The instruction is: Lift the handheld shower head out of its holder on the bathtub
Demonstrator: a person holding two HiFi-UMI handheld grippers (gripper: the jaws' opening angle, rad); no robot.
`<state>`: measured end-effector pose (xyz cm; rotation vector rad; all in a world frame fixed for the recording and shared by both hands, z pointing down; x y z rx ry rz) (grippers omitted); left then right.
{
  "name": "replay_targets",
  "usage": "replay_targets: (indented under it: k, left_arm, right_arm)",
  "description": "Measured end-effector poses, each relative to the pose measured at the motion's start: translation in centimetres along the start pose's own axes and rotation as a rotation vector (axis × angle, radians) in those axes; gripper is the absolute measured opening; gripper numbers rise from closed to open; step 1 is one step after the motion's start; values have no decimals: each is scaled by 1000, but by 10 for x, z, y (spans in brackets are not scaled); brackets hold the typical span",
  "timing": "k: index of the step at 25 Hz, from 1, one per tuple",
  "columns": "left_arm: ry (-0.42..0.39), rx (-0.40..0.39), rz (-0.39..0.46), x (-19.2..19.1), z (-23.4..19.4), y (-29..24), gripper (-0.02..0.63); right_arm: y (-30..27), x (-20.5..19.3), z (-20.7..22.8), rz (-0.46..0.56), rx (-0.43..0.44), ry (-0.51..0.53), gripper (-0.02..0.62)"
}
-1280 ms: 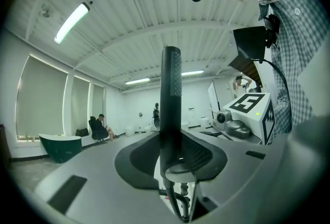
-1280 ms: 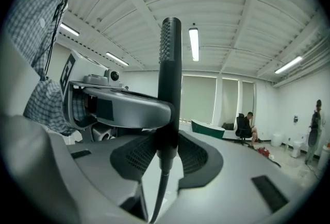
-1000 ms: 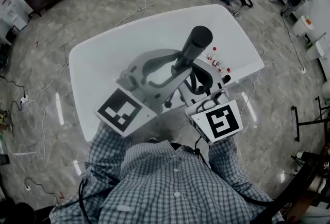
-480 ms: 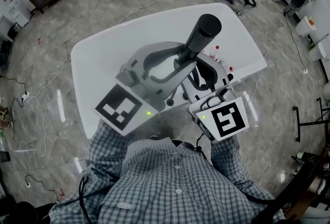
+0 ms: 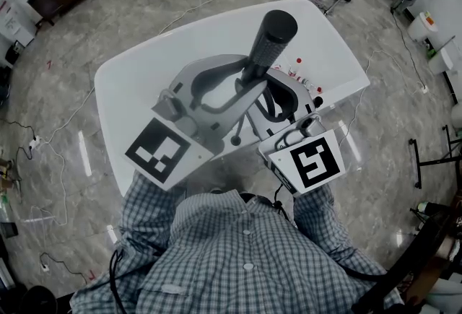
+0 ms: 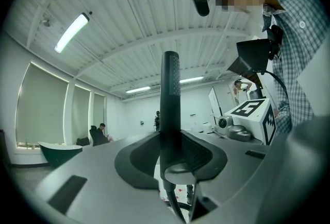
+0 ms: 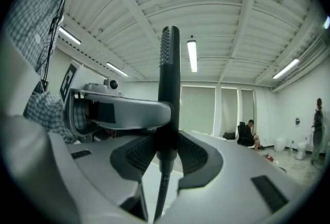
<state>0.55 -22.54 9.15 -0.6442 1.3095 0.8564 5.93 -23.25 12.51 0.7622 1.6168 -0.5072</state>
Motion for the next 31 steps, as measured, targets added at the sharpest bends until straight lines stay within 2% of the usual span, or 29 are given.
replay_targets:
  k: [24, 31]
  left_arm:
    - [26, -20, -13, -2, 2, 0, 127]
    - [29, -24, -2, -6, 2, -1, 127]
  right_arm:
    - [4, -3, 1, -55, -3, 31, 120]
    - [4, -3, 1, -30, 0, 34, 120]
Point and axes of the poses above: the fingertips, and each gripper's own axes: y backward along the fingers, z to its right, x out of its top, the point moved 5 cm from there along y, backward along the fingers, and after that the axes turned 1 degree about y, right-handed, at the moved point
